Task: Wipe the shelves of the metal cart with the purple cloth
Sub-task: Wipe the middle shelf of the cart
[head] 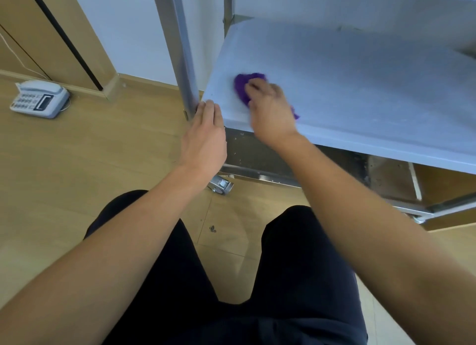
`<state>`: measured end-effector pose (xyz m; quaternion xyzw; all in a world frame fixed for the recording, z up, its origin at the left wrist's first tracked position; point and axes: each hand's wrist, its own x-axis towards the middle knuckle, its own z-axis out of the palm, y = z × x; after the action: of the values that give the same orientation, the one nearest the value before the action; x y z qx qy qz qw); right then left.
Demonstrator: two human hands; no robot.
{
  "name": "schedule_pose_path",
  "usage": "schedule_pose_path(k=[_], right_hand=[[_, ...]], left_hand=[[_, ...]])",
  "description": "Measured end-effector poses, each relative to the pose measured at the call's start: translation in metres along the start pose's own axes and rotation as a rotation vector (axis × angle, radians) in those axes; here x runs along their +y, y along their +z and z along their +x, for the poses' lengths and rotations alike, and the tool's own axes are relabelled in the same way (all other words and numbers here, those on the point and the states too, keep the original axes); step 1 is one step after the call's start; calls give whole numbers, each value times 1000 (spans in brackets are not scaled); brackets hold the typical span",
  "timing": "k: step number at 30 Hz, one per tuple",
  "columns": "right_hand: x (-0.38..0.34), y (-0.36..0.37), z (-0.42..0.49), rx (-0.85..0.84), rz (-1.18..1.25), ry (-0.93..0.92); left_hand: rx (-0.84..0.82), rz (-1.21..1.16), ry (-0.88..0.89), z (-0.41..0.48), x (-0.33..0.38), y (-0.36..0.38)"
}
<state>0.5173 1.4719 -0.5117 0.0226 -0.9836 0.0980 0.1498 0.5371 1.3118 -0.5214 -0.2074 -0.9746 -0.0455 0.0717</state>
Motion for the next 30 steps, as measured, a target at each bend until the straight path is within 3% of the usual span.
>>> schedule_pose_path(k=[2, 5, 7, 10, 12, 14, 18, 21, 24, 25, 27, 30], right_hand=[[-20, 8, -3, -22, 97, -144], [-7, 3, 5, -97, 235, -151], [21, -3, 16, -112, 222, -43], [70, -6, 31, -91, 87, 312], [66, -4, 37, -69, -2, 454], [40, 4, 42, -56, 3, 339], [39, 6, 50, -128, 185, -131], [94, -5, 55, -106, 189, -32], [138, 0, 61, -53, -18, 398], [136, 4, 65, -46, -39, 461], [111, 16, 76, -52, -15, 368], [62, 26, 83, -86, 46, 74]], left_hand=[[-5, 22, -13, 1, 0, -2], [-4, 33, -26, 5, 2, -6], [27, 38, -36, 8, 5, -8], [115, -8, -24, 18, 12, -9], [150, -38, 25, 30, 17, -7], [126, -61, 51, 43, 22, -6], [60, -106, 5, 61, 25, -2], [88, -135, 9, 62, 20, 0], [115, -137, 39, 64, 20, 1], [117, -136, 41, 65, 22, 1], [119, -140, 27, 70, 24, 2], [127, -132, 2, 72, 23, 5]])
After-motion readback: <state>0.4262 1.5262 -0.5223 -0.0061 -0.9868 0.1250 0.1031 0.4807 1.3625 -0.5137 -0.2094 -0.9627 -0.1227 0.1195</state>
